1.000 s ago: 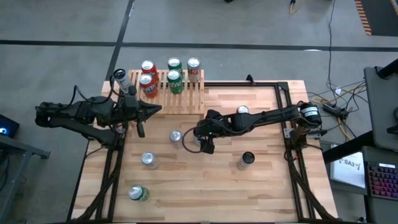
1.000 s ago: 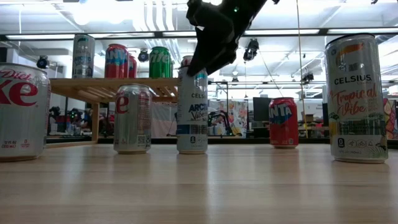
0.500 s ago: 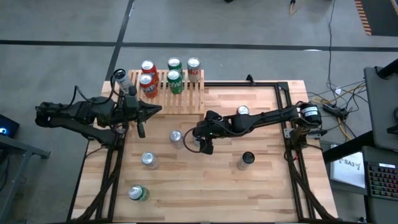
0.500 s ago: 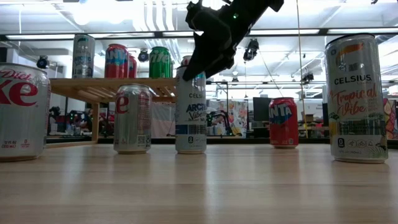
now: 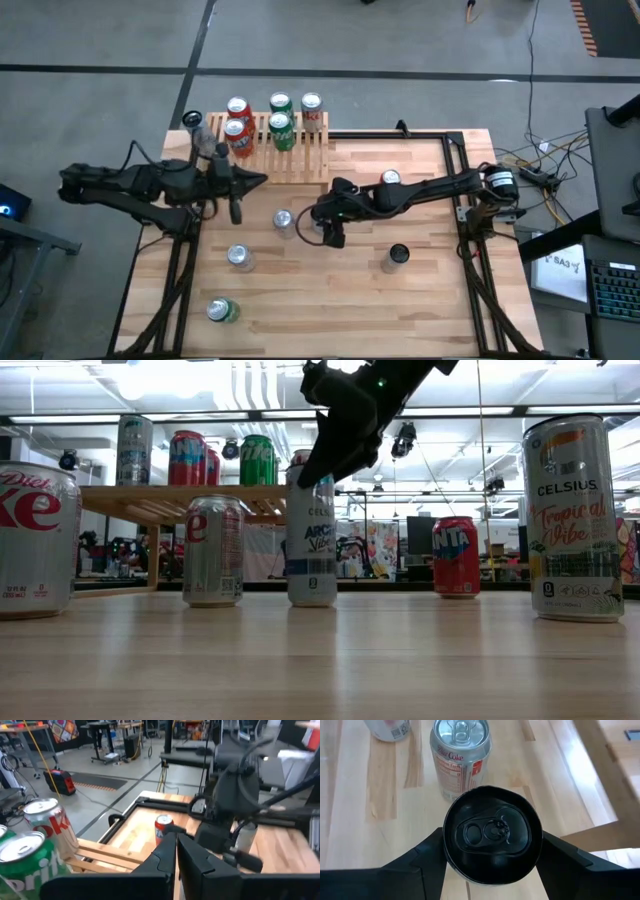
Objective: Place canned beverage on shelf
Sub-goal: Put the top white/blue soda can on the shelf aligned with the other white/blue soda can
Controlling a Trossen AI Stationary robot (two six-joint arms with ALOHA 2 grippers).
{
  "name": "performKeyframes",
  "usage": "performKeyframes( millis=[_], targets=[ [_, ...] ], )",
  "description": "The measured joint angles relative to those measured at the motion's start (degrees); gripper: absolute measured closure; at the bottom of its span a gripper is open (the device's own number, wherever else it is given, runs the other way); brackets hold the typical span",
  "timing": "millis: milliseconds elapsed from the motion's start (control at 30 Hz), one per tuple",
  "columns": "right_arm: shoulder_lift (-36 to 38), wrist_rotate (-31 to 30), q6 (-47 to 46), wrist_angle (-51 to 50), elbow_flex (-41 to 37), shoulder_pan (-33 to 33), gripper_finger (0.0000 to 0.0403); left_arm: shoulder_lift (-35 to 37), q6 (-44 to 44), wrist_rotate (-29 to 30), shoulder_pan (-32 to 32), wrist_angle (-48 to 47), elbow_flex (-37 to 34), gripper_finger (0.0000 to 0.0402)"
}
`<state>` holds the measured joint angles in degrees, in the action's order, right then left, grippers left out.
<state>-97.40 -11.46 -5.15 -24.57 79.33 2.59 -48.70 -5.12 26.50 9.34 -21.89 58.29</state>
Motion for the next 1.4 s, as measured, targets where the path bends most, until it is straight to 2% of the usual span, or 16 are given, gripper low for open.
performKeyframes(
  millis=[233,667,867,1000,1067,1267,1400],
  targets=[
    [4.47,0.0,0.23,-0.42,0.17,0.12,0.0166,-5.83,0.09,-0.01,0.0,0.05,-0.29,0.0354],
    [15.32,-0.3,3.28,4.42,0.24,1.14,0.0167,-17.3,1.63,-0.04,0.0,-0.08,-0.29,0.0173],
    [16.3,-0.75,6.47,6.9,0.26,1.14,0.0167,-20.06,1.63,-1.26,0.15,-0.12,-0.27,0.0116],
    [16.3,-1.7,7.87,7.14,0.26,1.15,0.0167,-19.99,1.64,-7.12,0.24,-0.33,-0.27,0.0097],
    [16.28,-2.27,8.77,7.99,0.26,1.16,0.0167,-19.9,1.39,-7.89,0.24,0.08,-0.27,0.0094],
    [16.17,-2.28,9.63,11.6,0.26,1.14,0.0167,-20.52,-0.31,-2.92,0.2,1.28,-0.23,0.0093],
    [16.12,-2.24,10.64,13.47,0.26,1.16,0.0167,-21.2,-0.35,-2.12,0.14,3.36,-0.21,0.0092]
  ],
)
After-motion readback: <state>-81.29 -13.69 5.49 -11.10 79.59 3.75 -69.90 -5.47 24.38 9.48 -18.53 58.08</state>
